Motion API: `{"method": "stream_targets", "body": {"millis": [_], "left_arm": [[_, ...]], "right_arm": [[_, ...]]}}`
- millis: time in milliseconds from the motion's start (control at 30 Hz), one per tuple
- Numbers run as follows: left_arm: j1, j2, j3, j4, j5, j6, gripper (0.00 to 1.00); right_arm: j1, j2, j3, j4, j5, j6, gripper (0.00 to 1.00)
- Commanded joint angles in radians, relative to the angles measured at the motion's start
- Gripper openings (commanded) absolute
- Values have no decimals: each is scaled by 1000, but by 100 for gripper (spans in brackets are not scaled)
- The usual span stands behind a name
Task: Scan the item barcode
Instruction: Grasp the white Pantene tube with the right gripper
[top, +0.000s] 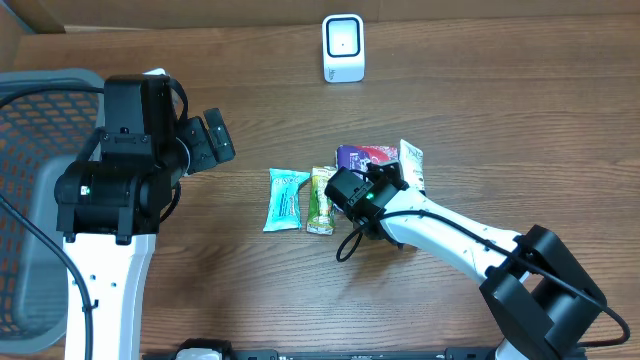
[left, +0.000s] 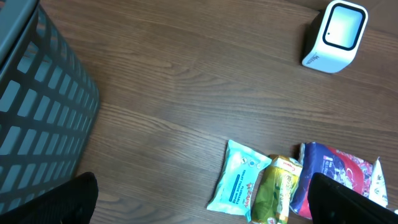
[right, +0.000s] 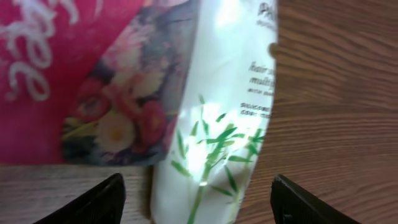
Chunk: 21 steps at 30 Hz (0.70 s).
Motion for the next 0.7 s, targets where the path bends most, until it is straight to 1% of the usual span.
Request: {"method": "stream_targets", "body": {"millis": [0,167,200,433,667], "left_arm": [[2,8,8,0,-16,-10,100],[2,10,8,0,-16,-10,100],[2,10,8,0,-16,-10,100],[2,10,8,0,-16,-10,99],[2,10,8,0,-16,-10,100]], "right_arm": [[-11,-2,25,8,64,47,76],[-12,-1,11,31,64,43,77],[-12,-1,4,35,65,43,79],[-39,-1,-69,97,64,43,85],[-79,-1,-101,124,52,43,85]]}}
